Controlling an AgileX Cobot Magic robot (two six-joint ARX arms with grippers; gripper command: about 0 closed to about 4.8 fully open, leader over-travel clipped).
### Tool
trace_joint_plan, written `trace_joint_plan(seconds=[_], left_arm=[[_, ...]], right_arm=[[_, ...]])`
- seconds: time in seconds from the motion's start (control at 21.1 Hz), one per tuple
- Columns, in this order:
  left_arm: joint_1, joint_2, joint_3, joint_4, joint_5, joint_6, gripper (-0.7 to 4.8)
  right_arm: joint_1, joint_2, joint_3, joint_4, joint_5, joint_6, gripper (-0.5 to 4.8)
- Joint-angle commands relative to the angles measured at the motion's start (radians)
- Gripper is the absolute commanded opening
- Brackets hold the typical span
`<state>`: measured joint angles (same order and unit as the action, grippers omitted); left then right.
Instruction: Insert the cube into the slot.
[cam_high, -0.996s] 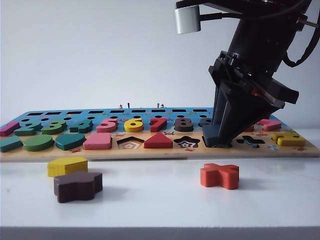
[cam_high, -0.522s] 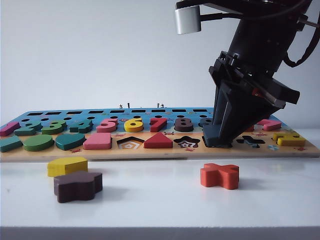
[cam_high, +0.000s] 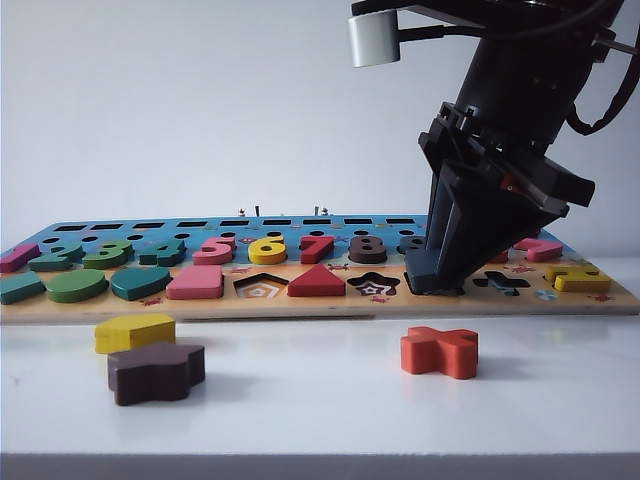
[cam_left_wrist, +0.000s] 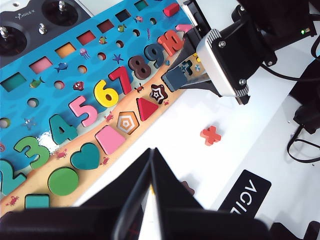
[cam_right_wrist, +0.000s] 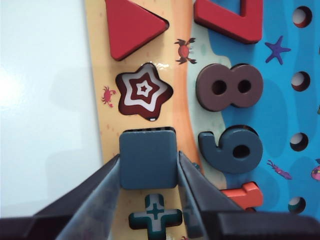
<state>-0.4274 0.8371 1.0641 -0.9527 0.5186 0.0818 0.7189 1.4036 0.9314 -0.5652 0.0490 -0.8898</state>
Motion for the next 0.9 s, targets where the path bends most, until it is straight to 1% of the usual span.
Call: trace_joint_plan(seconds=[0.05, 0.19, 0.52, 0.66, 0.9], left_arm=[[0.0, -0.001, 0.005, 0.018, 0.007, 0.004, 0.17], [0.0, -0.001, 0.005, 0.018, 0.007, 0.005, 0.17], [0.0, -0.001, 0.005, 0.018, 0.007, 0.005, 0.17], [0.0, -0.001, 0.005, 0.018, 0.007, 0.005, 0.17], [0.0, -0.001, 0.005, 0.018, 0.007, 0.005, 0.17]], right_arm=[[0.002, 0.0, 0.003, 0.011, -0.004, 0.006, 1.06], [0.002, 0.0, 0.003, 0.011, -0.004, 0.008, 1.33], [0.002, 0.0, 0.003, 0.011, -0.005, 0.026, 1.68], [0.002, 0.0, 0.003, 0.011, -0.005, 0.033, 1.99], [0.002, 0.0, 0.003, 0.01, -0.005, 0.037, 2.24]])
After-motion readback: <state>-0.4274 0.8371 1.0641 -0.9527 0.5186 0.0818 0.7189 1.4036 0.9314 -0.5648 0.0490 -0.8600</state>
